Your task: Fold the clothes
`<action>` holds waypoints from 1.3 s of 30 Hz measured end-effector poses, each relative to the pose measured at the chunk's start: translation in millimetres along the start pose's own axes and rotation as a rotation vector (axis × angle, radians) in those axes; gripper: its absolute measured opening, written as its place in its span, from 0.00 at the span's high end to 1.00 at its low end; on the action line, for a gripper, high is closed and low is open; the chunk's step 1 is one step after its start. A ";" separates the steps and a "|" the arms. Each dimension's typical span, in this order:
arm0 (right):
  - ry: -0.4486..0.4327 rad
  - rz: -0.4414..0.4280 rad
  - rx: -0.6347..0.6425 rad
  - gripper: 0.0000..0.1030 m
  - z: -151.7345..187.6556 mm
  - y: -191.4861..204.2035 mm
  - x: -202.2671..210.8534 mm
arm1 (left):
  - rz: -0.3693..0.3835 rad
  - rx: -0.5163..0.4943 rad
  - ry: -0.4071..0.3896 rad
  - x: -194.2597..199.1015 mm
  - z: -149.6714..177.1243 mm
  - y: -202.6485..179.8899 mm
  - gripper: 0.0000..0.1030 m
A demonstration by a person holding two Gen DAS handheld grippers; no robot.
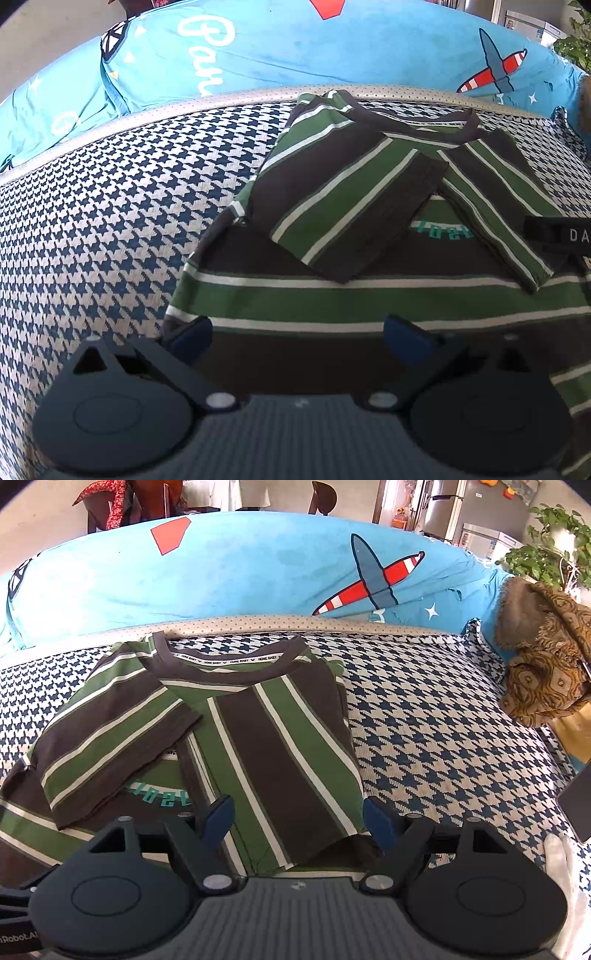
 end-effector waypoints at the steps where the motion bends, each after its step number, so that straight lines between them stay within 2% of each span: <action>1: 0.001 -0.001 0.000 0.25 0.2 0.0 0.3 | 0.000 -0.002 0.001 -0.2 0.1 -0.3 0.00; 15: 0.004 -0.013 0.007 0.25 -0.8 -0.9 -1.4 | 0.002 -0.012 0.010 -3.8 1.6 -1.2 0.00; 23: -0.053 -0.197 -0.075 0.25 -13.4 -33.7 -5.6 | -0.043 -0.007 0.000 -7.8 -1.0 4.0 0.00; 30: -0.063 -0.299 -0.170 0.26 -22.3 -67.8 -20.5 | -0.036 0.014 -0.010 -4.7 -2.9 12.5 0.00; 33: -0.051 -0.315 -0.199 0.32 -21.9 -80.3 -30.0 | -0.030 0.020 -0.012 -3.7 -3.4 14.6 0.00; 37: -0.008 -0.359 -0.220 0.45 -18.4 -88.1 -45.7 | -0.030 0.030 -0.015 -2.3 -4.4 16.9 0.00; 39: -0.014 -0.360 -0.216 0.52 -16.0 -88.7 -48.3 | -0.027 0.038 -0.016 -1.9 -4.9 18.3 0.00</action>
Point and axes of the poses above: each gripper's, at about its wrist camera, not at the fingertips, and x roughly against the way its jaws point, y to its left, z to its underside, the point moved 1 cm from there along -x, roughly the way its jaws point, and after that the axes turned 9 degrees about y, right-handed, at the moved point
